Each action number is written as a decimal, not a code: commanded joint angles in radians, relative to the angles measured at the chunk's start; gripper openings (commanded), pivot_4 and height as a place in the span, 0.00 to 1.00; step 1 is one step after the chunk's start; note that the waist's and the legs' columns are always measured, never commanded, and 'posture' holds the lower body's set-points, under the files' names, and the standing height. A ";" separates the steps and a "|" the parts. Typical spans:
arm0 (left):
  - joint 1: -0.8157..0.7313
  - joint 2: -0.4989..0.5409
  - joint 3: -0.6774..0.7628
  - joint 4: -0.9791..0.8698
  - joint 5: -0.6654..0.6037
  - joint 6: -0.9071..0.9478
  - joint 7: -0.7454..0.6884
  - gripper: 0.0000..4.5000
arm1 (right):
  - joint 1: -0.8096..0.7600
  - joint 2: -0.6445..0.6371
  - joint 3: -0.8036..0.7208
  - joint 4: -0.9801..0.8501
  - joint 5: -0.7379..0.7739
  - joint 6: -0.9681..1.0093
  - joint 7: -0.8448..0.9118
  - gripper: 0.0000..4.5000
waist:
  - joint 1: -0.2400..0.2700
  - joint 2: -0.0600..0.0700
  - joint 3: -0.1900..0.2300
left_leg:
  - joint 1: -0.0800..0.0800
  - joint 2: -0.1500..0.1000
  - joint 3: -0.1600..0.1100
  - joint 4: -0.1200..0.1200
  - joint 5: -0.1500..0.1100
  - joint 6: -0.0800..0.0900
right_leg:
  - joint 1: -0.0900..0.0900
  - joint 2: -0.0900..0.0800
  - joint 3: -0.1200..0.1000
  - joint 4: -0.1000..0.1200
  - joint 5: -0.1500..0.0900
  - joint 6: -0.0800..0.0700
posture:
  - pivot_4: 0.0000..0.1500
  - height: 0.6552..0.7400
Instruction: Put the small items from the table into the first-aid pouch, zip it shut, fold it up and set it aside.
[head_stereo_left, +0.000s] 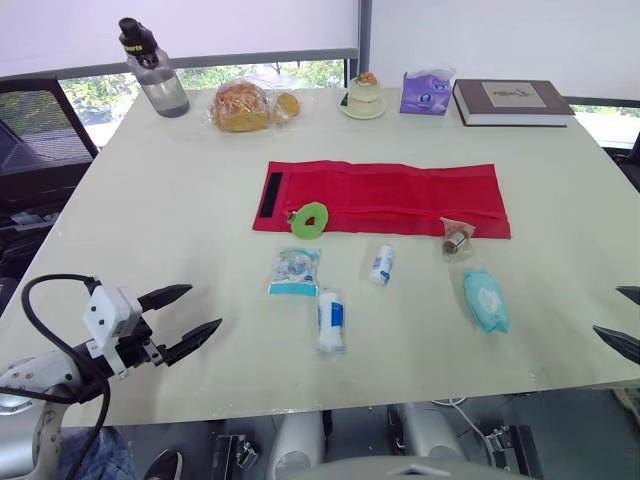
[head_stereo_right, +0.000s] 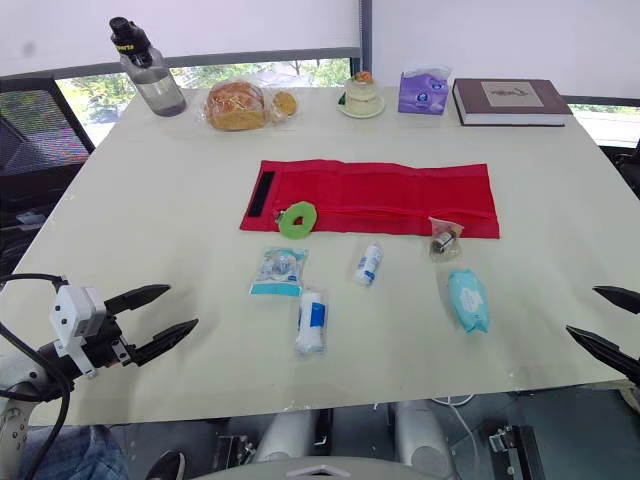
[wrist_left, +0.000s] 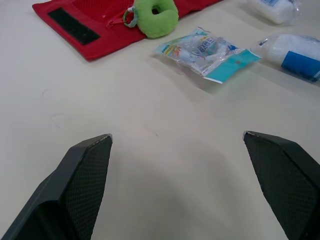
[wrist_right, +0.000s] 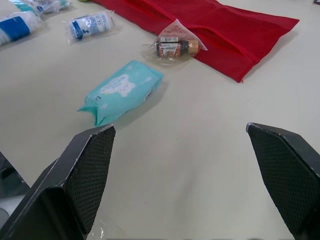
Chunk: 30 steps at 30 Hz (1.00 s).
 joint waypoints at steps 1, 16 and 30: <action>-0.007 0.018 0.021 -0.005 -0.019 -0.002 -0.015 1.00 | 0.010 0.010 -0.042 -0.015 0.009 -0.021 0.007 0.99 | 0.000 0.000 0.000 | 0.000 0.000 0.000 0.000 0.000 0.000 | 0.000 0.000 0.000 0.000 0.000 0.000 | 1.00 1.00; -0.055 0.016 0.000 -0.005 -0.018 0.014 -0.018 1.00 | 0.008 0.034 -0.026 -0.079 0.013 -0.005 -0.037 0.99 | 0.001 0.000 0.000 | 0.000 0.000 0.000 0.000 0.000 0.000 | 0.000 0.000 0.000 0.000 0.000 0.000 | 1.00 1.00; -0.269 0.026 -0.117 -0.033 -0.107 0.342 0.108 1.00 | -0.094 0.065 0.115 -0.518 0.164 0.239 -0.252 0.99 | 0.004 0.000 0.000 | -0.001 0.000 0.000 0.000 0.000 0.000 | 0.000 0.001 -0.002 0.001 0.000 0.000 | 1.00 1.00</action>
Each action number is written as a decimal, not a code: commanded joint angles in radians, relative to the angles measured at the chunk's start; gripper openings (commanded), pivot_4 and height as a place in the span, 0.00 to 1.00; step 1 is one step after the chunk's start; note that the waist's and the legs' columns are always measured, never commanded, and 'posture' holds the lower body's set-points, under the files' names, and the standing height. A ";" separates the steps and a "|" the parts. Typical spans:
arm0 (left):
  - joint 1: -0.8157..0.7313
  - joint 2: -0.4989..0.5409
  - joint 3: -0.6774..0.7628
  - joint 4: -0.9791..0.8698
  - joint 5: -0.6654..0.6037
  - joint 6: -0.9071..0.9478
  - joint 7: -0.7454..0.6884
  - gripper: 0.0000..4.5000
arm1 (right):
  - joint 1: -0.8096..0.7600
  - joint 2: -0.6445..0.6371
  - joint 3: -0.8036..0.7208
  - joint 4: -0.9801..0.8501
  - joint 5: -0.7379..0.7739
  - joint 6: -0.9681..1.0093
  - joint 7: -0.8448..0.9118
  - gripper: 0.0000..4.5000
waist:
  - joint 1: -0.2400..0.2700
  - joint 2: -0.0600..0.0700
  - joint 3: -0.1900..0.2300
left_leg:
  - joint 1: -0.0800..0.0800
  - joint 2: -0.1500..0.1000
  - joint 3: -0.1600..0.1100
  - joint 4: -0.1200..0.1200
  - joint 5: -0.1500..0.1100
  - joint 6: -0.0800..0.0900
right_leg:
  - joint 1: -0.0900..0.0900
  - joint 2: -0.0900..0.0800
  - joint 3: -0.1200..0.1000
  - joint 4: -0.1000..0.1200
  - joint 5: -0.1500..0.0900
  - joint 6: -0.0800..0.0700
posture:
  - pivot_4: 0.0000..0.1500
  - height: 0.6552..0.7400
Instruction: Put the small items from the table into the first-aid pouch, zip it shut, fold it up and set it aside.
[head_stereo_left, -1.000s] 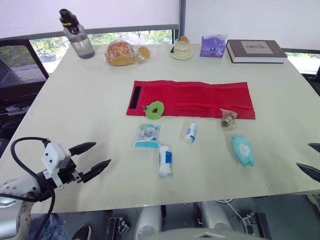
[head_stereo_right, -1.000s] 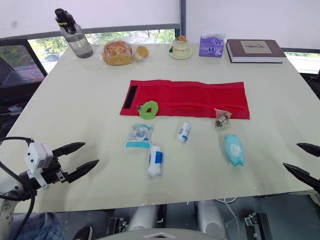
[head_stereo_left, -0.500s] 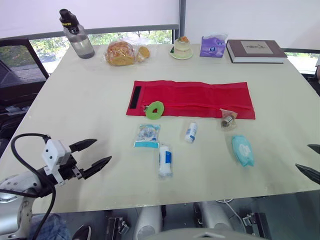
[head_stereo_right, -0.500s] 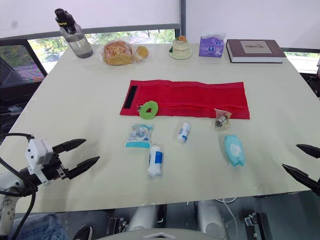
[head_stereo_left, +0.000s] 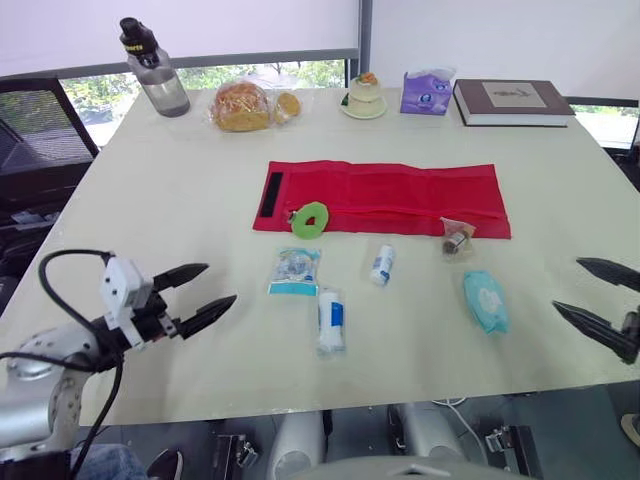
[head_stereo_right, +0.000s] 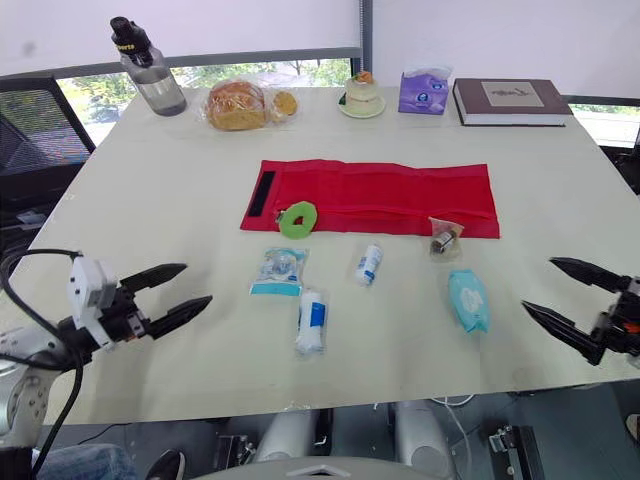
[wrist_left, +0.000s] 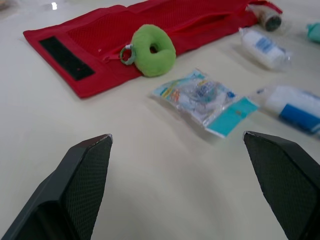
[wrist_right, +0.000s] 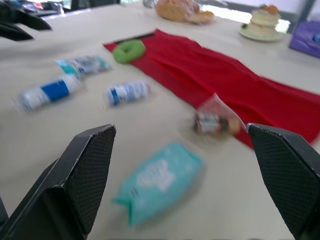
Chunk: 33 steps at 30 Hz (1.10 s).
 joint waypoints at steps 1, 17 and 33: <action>-0.092 0.026 -0.061 -0.025 -0.017 0.165 0.089 1.00 | -0.033 -0.026 0.037 -0.137 0.049 0.081 -0.075 0.99 | 0.003 0.000 0.000 | 0.000 0.000 0.000 0.000 0.000 0.000 | 0.000 0.000 -0.001 0.000 0.000 0.000 | 1.00 1.00; -0.490 -0.052 -0.305 0.090 -0.109 0.746 0.191 1.00 | -0.291 -0.022 0.330 -0.340 0.052 0.242 -0.281 0.99 | 0.015 -0.002 0.001 | -0.001 -0.003 -0.002 0.002 0.000 0.000 | 0.000 0.003 -0.002 0.003 0.004 0.001 | 1.00 1.00; -0.485 -0.091 -0.273 0.138 -0.097 0.725 0.201 0.00 | -0.404 -0.002 0.401 -0.341 0.043 0.279 -0.332 1.00 | 0.015 -0.002 0.001 | -0.001 -0.003 -0.002 0.003 0.000 0.000 | 0.000 0.002 -0.002 0.003 0.004 0.000 | 1.00 1.00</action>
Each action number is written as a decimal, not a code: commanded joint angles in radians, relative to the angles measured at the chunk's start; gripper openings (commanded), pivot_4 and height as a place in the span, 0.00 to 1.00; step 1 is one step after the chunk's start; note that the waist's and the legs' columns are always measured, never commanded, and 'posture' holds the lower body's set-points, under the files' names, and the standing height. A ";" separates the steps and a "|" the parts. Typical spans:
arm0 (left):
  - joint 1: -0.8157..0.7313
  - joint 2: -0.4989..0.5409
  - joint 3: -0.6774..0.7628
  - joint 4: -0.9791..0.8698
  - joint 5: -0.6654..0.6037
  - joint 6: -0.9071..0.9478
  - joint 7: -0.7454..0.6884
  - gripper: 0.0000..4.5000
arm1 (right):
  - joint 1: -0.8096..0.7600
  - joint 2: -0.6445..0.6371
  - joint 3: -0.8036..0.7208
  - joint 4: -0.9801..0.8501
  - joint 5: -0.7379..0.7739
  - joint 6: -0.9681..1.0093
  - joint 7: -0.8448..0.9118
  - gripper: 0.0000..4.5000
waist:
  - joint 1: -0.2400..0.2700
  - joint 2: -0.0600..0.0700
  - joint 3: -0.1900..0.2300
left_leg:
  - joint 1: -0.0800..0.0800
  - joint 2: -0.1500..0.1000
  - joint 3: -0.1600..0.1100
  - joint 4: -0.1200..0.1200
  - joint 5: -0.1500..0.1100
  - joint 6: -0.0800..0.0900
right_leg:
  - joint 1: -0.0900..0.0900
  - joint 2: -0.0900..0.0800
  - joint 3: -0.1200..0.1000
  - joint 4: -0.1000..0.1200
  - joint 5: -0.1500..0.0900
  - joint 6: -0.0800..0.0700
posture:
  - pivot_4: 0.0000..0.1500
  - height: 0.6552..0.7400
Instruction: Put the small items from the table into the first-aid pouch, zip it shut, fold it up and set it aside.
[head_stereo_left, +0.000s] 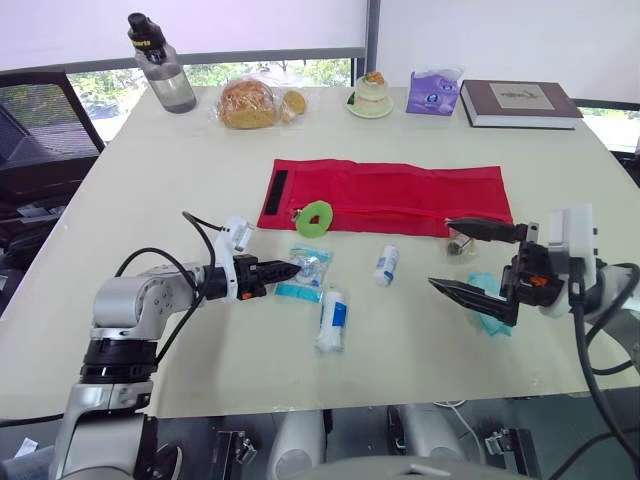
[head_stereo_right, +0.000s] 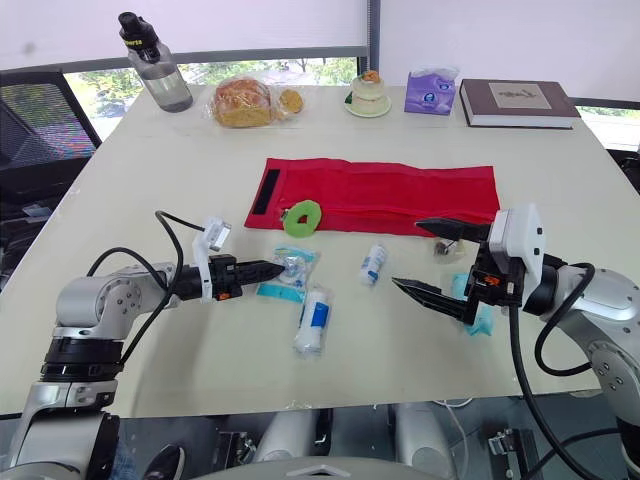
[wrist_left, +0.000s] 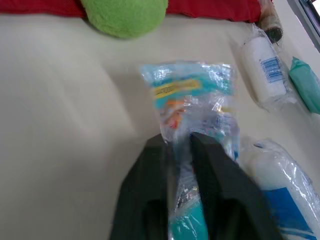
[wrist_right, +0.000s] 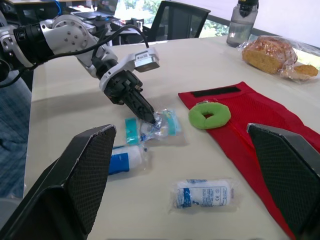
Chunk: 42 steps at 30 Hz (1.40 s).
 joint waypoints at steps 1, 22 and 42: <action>0.005 -0.017 0.044 -0.026 -0.025 -0.013 0.014 0.00 | -0.029 0.014 -0.004 -0.022 0.032 0.019 -0.033 1.00 | 0.000 0.000 0.000 | 0.000 0.000 0.000 0.000 0.000 0.000 | 0.000 0.000 0.000 0.000 0.000 0.000 | 1.00 1.00; -0.282 -0.435 0.211 -0.214 -0.275 -0.017 0.440 0.00 | -0.393 0.445 0.098 0.096 0.466 0.457 -0.926 1.00 | -0.005 -0.003 0.001 | -0.001 0.000 -0.003 -0.001 0.000 0.000 | 0.000 0.002 0.000 0.001 0.001 0.000 | 1.00 1.00; -0.266 -0.459 0.148 -0.237 -0.334 -0.045 0.437 0.00 | -0.486 0.511 0.105 0.186 0.437 0.438 -1.023 0.20 | -0.006 -0.003 0.001 | -0.002 -0.001 -0.002 0.000 0.000 0.000 | 0.000 0.002 0.000 0.000 0.001 0.001 | 1.00 1.00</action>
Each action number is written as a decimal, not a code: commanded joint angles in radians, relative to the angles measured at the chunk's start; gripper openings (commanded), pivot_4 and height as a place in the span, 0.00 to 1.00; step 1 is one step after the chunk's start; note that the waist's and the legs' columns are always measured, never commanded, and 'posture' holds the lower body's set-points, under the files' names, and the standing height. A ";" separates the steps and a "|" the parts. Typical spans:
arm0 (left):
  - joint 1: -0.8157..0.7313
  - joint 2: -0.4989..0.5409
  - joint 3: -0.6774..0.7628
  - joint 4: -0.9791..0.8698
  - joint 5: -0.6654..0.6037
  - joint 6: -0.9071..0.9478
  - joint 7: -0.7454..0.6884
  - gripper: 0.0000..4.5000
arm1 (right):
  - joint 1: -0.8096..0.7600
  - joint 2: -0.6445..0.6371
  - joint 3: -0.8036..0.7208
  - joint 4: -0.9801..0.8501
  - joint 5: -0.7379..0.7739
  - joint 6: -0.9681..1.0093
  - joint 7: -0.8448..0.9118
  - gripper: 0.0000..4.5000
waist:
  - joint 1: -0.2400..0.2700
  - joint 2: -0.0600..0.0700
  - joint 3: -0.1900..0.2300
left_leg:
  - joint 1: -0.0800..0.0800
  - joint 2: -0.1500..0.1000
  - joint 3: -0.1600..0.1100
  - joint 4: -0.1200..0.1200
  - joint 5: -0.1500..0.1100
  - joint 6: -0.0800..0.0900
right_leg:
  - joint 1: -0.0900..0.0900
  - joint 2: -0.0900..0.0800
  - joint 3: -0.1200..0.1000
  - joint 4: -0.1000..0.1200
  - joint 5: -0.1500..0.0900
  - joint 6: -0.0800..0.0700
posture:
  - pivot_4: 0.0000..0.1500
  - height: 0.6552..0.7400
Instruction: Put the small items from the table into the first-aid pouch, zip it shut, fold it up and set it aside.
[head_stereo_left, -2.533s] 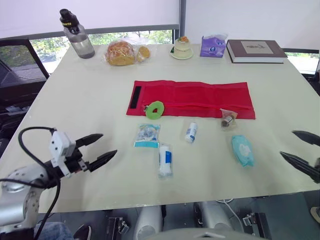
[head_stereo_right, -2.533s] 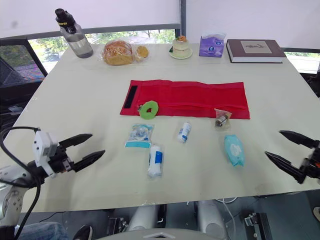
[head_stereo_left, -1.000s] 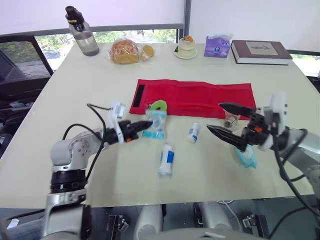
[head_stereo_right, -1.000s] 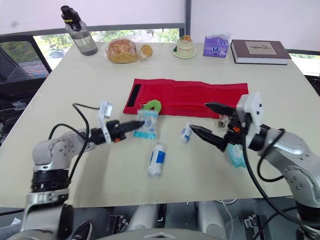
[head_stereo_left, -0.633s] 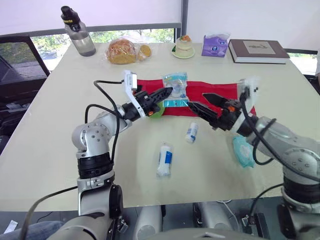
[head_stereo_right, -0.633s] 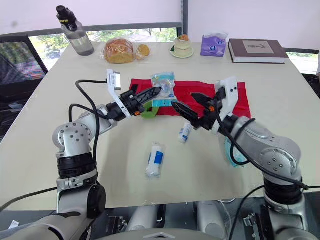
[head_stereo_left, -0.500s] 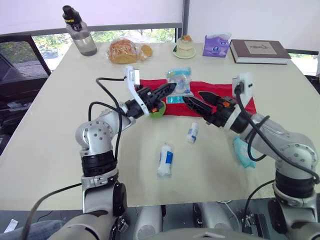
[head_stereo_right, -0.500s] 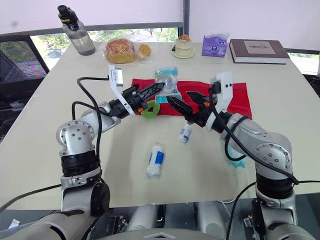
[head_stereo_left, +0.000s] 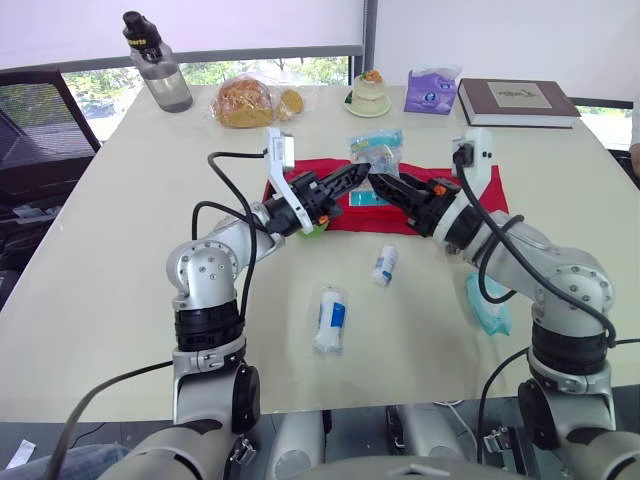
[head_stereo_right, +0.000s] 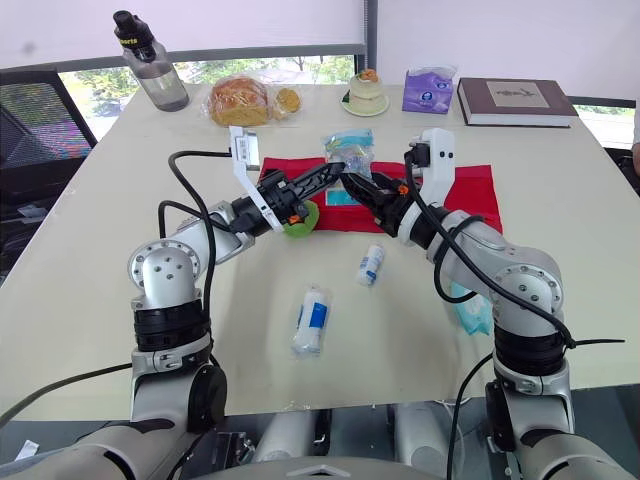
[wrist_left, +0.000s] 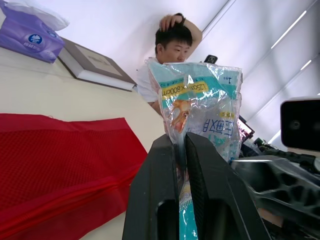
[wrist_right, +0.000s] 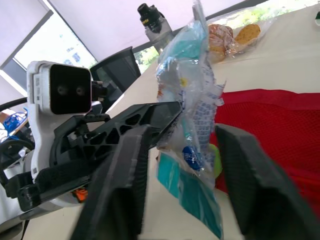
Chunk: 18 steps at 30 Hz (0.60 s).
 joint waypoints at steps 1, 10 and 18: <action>0.003 0.004 -0.007 -0.045 -0.030 -0.020 -0.011 0.00 | -0.014 -0.001 -0.018 -0.028 0.005 -0.017 0.007 0.08 | 0.000 0.000 0.000 | 0.000 0.000 0.000 0.000 0.000 0.000 | 0.000 0.000 0.000 0.000 0.000 0.000 | 1.00 1.00; 0.030 0.032 -0.013 -0.054 -0.047 -0.030 -0.040 0.19 | -0.002 -0.033 -0.027 -0.031 -0.009 -0.002 0.021 0.01 | -0.005 0.000 0.000 | 0.000 0.000 0.000 -0.001 0.000 0.000 | 0.000 0.000 0.000 -0.001 0.000 0.000 | 1.00 1.00; 0.042 0.127 0.004 -0.016 -0.011 -0.059 -0.075 0.96 | 0.039 -0.088 -0.067 -0.030 0.006 0.001 0.017 0.01 | -0.017 0.000 0.000 | 0.000 0.000 0.000 -0.002 0.000 0.000 | 0.000 0.000 0.000 -0.002 0.000 0.000 | 1.00 1.00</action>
